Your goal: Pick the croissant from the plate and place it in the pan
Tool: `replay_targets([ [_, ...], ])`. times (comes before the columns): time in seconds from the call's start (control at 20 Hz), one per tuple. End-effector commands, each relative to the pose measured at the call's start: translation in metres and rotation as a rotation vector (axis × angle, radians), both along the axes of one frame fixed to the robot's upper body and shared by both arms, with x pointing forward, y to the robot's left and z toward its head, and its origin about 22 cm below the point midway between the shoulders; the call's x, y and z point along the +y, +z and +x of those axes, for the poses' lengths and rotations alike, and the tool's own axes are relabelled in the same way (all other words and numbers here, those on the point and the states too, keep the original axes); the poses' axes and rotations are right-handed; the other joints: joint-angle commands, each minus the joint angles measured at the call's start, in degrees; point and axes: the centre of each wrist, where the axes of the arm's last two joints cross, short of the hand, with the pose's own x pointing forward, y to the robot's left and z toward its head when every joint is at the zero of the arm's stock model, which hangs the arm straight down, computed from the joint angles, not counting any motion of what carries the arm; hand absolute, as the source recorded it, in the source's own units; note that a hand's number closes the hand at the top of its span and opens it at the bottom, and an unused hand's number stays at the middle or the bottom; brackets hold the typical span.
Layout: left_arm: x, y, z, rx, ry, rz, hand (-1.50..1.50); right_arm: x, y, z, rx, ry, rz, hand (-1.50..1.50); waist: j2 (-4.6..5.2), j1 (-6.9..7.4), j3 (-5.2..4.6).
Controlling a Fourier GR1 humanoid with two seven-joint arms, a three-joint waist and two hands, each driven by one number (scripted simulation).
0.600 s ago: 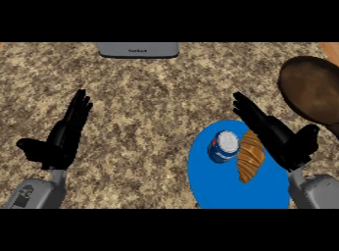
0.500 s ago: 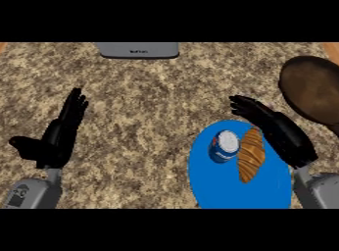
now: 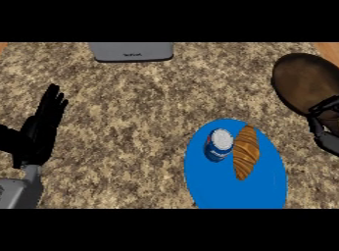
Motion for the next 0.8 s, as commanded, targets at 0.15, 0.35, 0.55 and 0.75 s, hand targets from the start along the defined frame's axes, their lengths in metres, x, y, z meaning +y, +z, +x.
replay_targets([
  [0.15, 0.001, 0.009, 0.007, 0.02, 0.016, -0.022, 0.0, -0.053, 0.007, -0.074, -0.015, -0.129, -0.28, -1.5, 0.32, -0.14, -0.07],
  [0.35, -0.006, 0.032, 0.004, 0.019, -0.012, 0.004, 0.0, -0.063, 0.019, -0.071, -0.026, -0.073, -0.443, -1.5, 0.51, 1.63, -0.02],
  [0.55, -0.018, 0.028, 0.008, 0.023, -0.024, 0.001, 0.0, -0.039, 0.057, -0.067, -0.011, -0.036, -0.494, -1.5, 0.6, 1.78, -0.07],
  [0.75, -0.018, 0.038, 0.004, 0.02, -0.051, 0.0, 0.0, -0.015, 0.065, -0.06, 0.092, -0.002, -0.689, -1.5, 0.67, 2.39, -0.11],
])
